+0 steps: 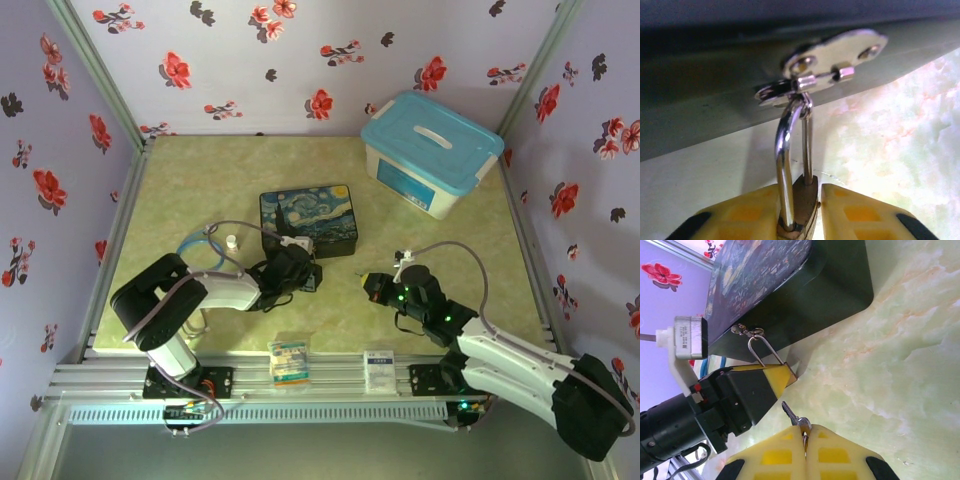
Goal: Unlock a padlock with a key
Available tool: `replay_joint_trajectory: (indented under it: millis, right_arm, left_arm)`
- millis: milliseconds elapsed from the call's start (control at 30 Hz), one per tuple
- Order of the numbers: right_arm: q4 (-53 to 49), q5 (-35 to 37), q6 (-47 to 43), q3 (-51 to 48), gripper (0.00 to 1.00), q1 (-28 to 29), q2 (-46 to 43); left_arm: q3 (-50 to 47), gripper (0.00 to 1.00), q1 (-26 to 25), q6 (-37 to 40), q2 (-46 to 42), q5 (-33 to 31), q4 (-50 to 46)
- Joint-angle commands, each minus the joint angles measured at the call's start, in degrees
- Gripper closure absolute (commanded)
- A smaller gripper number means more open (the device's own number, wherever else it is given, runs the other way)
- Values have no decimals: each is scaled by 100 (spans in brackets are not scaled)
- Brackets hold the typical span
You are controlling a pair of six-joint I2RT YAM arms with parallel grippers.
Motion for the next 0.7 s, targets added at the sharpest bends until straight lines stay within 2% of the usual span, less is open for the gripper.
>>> replay_joint_trajectory:
  millis: [0, 400, 467, 567, 667]
  right_arm:
    - [381, -31, 103, -75, 100, -25, 151]
    - [645, -88, 170, -128, 100, -16, 394]
    - [644, -122, 203, -124, 100, -17, 430]
    - [454, -100, 419, -52, 100, -16, 581]
    - [596, -161, 836, -35, 100, -1, 992]
  left_arm:
    - [-66, 88, -42, -155, -119, 48, 228]
    - [-1, 95, -40, -449, 124, 103, 325]
    - [-97, 100, -44, -665, 45, 120, 524]
    - [-244, 100, -46, -1216, -107, 150, 839]
    - [-456, 100, -68, -1877, -113, 279, 1537]
